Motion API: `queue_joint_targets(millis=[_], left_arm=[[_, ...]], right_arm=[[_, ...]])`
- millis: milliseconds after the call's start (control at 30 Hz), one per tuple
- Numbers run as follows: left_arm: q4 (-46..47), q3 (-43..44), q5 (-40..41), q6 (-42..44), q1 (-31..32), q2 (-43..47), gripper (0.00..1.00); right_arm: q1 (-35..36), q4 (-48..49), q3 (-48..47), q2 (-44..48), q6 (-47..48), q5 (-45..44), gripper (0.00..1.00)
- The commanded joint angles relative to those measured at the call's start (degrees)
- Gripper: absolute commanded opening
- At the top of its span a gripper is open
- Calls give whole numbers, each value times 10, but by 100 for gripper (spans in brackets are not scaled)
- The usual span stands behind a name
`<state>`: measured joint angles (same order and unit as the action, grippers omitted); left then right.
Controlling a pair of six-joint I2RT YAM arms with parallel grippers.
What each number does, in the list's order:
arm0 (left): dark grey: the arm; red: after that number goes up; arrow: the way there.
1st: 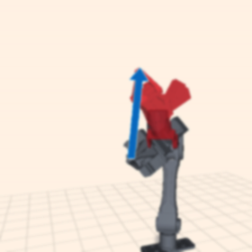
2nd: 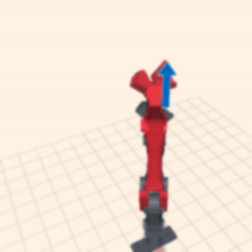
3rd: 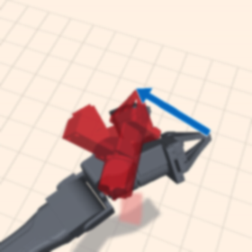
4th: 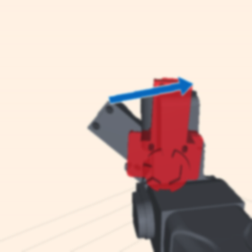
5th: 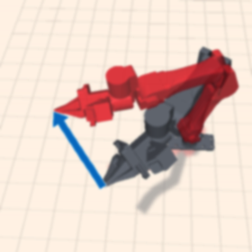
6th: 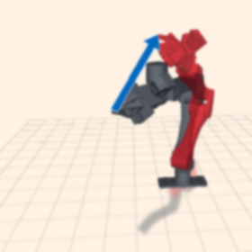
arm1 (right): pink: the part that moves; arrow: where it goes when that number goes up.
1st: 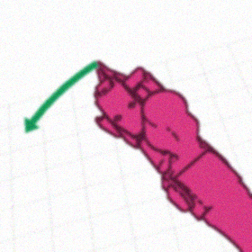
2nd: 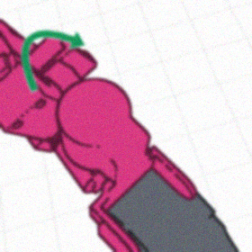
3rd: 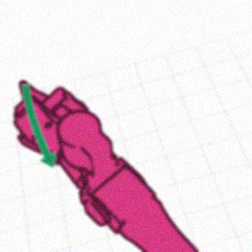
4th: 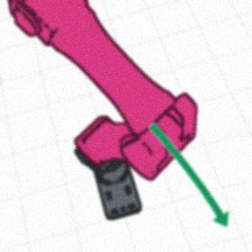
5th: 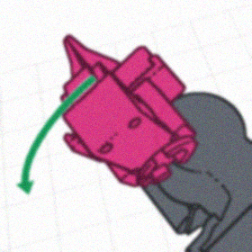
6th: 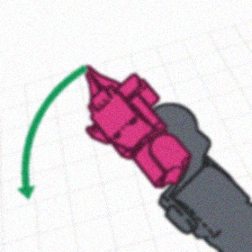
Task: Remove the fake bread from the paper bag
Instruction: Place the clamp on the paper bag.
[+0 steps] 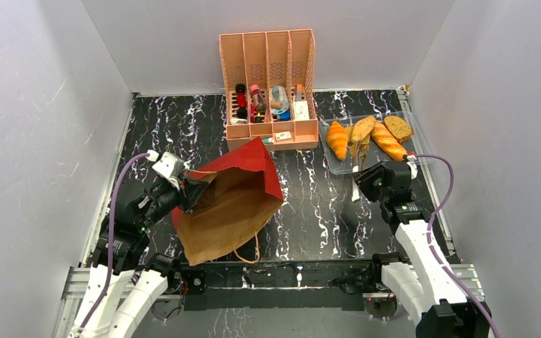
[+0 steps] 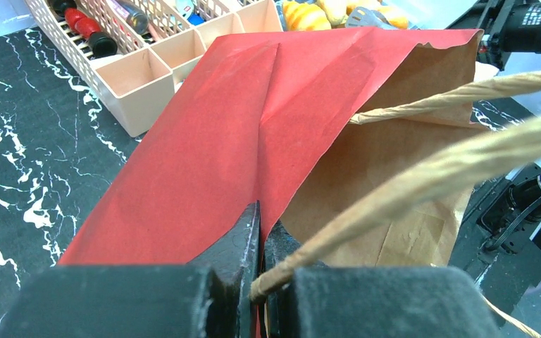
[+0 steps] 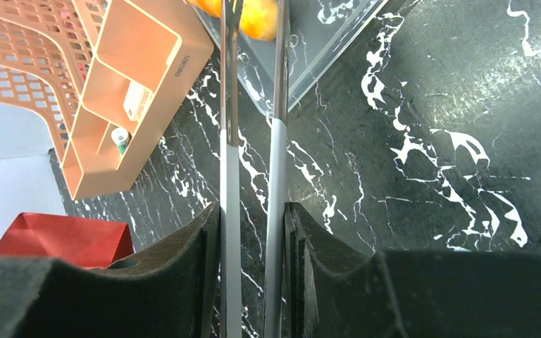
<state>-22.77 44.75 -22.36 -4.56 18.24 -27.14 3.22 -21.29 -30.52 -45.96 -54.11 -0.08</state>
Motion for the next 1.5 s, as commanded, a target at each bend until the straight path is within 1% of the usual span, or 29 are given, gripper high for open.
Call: queue_joint_targets(millis=[0, 133, 233, 333, 467, 633, 767, 900, 1033, 1167, 1300, 1467], left_arm=[[4, 8, 7, -3, 1, 9, 0], [14, -5, 9, -8, 1, 10, 0], [25, -13, 14, -12, 1, 5, 0], [36, -17, 31, -19, 2, -6, 0], [34, -6, 105, -31, 1, -23, 0], [12, 32, 232, -26, 1, -25, 0], [-8, 67, 316, -13, 1, -27, 0], [-14, 92, 375, 3, 1, -32, 0], [-6, 106, 395, 27, 2, -51, 0], [14, 107, 386, 46, 1, -88, 0], [36, 102, 382, 60, 1, -123, 0], [66, 81, 367, 76, 1, -147, 0]], right_arm=[[0, -1, -44, 50, 3, -2, 30], [5, -17, -75, 65, 14, 22, 28], [15, -17, -104, 57, 22, 53, 27], [53, -15, -143, 33, 31, 52, 25], [164, -14, -204, -8, 37, -11, 24], [309, -11, -267, -64, 38, -104, 23], [406, -10, -305, -93, 39, -173, 23], [485, -12, -341, -110, 48, -230, 23], [560, -23, -379, -129, 67, -279, 22], [635, -39, -409, -150, 81, -331, 22], [716, -51, -414, -160, 82, -396, 21], [809, -69, -424, -198, 72, -445, 21]])
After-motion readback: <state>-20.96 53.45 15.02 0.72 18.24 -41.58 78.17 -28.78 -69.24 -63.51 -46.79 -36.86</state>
